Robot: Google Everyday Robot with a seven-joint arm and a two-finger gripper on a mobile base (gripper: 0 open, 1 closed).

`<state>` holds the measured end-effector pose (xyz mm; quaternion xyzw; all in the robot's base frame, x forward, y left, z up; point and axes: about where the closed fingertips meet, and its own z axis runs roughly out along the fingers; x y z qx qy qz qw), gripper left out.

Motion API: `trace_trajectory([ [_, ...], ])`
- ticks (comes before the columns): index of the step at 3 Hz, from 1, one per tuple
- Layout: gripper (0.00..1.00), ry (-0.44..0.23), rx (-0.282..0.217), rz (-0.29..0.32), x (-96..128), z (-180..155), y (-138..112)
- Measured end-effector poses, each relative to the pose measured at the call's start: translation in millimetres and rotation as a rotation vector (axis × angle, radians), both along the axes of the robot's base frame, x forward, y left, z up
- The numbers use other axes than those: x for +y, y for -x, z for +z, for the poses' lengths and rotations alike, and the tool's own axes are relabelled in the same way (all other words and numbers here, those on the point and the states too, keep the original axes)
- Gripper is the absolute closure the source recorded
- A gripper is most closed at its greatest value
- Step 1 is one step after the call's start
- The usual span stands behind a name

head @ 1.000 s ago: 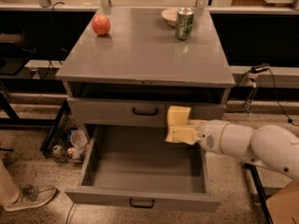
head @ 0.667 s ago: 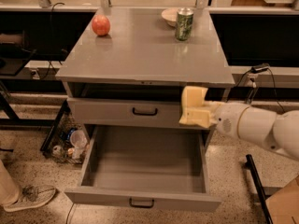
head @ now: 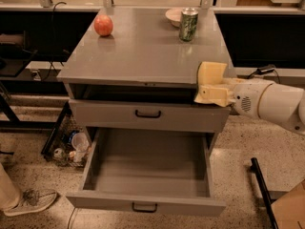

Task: Pick sponge from middle drawer and place on counter

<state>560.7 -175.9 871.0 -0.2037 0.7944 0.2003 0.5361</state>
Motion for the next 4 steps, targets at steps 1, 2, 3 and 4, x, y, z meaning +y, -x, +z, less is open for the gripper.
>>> trace_trajectory([
  [1,1.00,0.021,-0.076,0.006,7,23,-24],
  [2,1.00,0.072,-0.136,0.030,12,50,-59],
  [3,1.00,0.118,-0.144,0.080,25,64,-99],
  [4,1.00,0.155,-0.109,0.149,46,62,-138],
])
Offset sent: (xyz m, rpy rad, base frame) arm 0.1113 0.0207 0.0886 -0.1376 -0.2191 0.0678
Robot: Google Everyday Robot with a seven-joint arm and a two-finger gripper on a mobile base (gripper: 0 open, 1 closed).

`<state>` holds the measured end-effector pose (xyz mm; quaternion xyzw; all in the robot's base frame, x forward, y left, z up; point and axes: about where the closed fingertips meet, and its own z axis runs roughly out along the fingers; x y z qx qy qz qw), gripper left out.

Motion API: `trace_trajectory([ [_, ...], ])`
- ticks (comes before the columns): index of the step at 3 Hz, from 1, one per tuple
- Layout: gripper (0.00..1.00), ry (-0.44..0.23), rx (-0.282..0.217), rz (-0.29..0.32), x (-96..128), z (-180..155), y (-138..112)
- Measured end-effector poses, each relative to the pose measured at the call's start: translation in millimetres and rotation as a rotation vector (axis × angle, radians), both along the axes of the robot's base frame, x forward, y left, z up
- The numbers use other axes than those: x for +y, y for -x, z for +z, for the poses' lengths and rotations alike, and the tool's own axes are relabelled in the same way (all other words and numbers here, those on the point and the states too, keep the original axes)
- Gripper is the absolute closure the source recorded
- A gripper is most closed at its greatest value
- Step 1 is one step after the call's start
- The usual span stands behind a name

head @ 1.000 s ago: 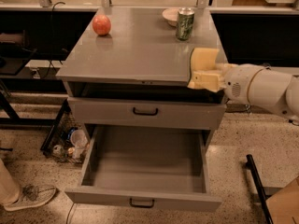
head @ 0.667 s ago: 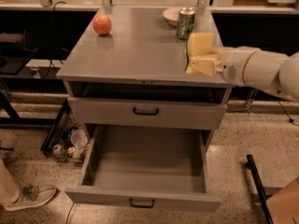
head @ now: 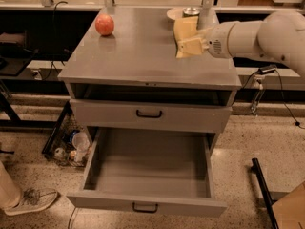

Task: Pick sponge from middle drawer and place on counter

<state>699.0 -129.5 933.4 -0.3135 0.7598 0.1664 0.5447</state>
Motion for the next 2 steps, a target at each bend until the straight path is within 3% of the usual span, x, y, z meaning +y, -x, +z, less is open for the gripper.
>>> trace_trajectory([
  [1,0.81,0.079,0.052,0.067,34,-12,-29],
  [2,0.50,0.181,0.101,0.136,71,-31,-51],
])
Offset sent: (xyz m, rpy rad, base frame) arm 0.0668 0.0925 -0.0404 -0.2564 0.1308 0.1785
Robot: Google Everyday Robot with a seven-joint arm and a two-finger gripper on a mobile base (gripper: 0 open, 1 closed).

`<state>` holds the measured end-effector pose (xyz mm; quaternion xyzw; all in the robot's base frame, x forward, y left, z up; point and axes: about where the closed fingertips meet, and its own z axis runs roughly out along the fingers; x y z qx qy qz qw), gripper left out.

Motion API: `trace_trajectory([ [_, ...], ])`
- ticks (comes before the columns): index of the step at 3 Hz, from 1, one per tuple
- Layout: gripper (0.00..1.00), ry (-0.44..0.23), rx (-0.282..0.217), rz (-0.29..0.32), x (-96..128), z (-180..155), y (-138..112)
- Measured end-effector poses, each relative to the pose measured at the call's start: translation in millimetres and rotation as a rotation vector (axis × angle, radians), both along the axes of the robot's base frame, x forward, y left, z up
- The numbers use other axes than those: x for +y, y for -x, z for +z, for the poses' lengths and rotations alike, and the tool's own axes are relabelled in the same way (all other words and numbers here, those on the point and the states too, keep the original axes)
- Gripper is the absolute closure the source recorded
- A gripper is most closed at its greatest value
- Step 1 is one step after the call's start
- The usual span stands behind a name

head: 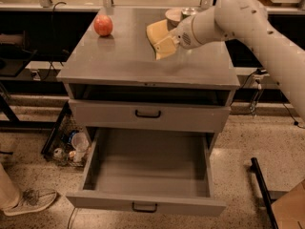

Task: Pick sponge from middle drawer and place on counter

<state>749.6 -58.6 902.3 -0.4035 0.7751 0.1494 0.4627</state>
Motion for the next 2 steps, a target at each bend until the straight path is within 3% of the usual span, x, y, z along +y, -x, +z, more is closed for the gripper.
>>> trace_trajectory([
  [2,0.04,0.075,0.048,0.060,29,-18,-14],
])
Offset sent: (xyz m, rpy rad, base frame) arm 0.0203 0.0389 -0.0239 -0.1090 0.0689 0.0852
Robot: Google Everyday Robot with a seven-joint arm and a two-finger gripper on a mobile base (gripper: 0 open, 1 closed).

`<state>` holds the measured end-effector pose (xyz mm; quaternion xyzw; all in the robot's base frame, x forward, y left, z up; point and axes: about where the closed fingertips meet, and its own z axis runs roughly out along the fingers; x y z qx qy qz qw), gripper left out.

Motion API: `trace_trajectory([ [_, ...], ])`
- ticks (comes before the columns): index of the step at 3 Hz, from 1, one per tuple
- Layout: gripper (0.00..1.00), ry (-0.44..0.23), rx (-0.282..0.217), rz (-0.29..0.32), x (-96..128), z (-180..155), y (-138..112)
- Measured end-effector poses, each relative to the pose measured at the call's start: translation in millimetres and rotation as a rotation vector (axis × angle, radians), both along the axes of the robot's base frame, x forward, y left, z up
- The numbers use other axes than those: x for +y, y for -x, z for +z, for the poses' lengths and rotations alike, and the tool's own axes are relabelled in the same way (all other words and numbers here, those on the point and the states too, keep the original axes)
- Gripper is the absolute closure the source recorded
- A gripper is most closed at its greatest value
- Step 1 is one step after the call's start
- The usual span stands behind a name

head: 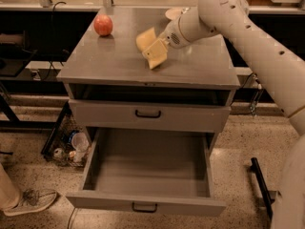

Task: Pick sponge from middle drawer and place on counter

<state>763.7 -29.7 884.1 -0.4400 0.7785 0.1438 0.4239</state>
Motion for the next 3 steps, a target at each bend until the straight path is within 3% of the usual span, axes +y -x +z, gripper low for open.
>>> trace_trajectory([
  [1,0.00,0.009,0.022,0.008,4,-9,-4],
  [2,0.00,-0.021,0.050,-0.042,-22,-15,-4],
  [3,0.00,-0.088,0.080,-0.149,-73,-23,4],
])
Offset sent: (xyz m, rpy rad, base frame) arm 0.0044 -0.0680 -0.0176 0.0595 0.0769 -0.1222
